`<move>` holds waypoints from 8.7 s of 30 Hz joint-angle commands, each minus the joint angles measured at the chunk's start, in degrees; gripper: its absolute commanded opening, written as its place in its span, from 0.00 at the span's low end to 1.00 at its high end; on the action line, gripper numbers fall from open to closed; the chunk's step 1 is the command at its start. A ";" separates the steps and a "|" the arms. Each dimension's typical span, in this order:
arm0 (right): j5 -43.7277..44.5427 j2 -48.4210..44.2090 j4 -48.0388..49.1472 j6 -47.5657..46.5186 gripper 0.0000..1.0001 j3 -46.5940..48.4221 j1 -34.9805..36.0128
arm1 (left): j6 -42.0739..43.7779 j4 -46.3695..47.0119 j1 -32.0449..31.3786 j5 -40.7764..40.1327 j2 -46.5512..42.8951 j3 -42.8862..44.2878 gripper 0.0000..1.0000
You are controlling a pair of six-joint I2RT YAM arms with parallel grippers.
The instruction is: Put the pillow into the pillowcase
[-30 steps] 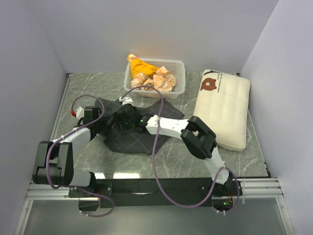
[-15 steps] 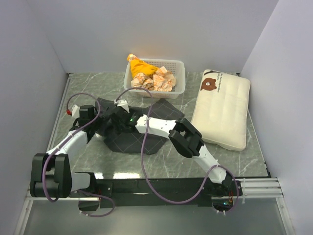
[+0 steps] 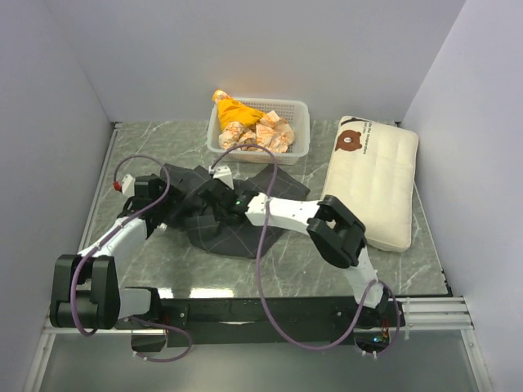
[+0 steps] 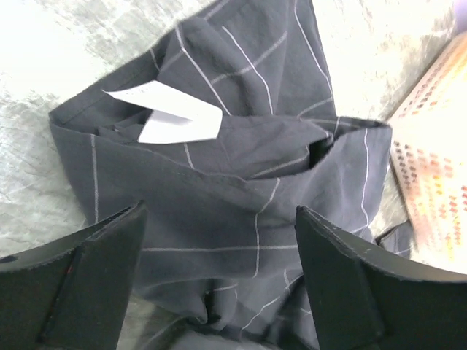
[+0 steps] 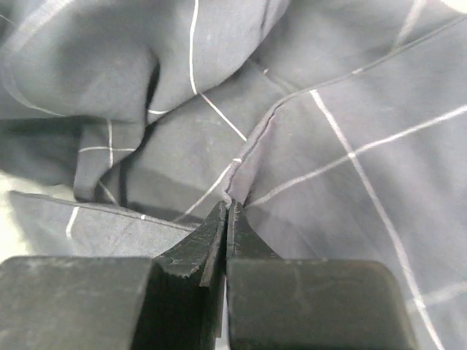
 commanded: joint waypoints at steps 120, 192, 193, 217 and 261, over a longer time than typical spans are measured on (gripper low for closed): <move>-9.04 -92.22 -1.84 10.92 0.93 -65.06 -29.23 | 34.71 -26.01 -61.26 -16.52 22.82 46.49 0.01; -11.95 -49.17 -7.36 -15.62 0.00 -7.36 -19.20 | 51.86 -12.64 -20.21 -41.85 -2.63 80.16 0.01; -12.39 -47.41 -7.97 -16.49 0.00 -5.41 -19.56 | 50.53 -14.31 -18.54 -40.44 -1.57 81.48 0.01; -8.88 -48.42 5.81 2.30 0.92 -37.01 -8.30 | 14.57 -20.30 13.43 4.85 -4.37 44.51 0.79; -24.79 -40.56 31.48 16.98 0.88 -56.20 -24.22 | 26.18 -18.37 -35.24 5.42 4.26 29.90 0.01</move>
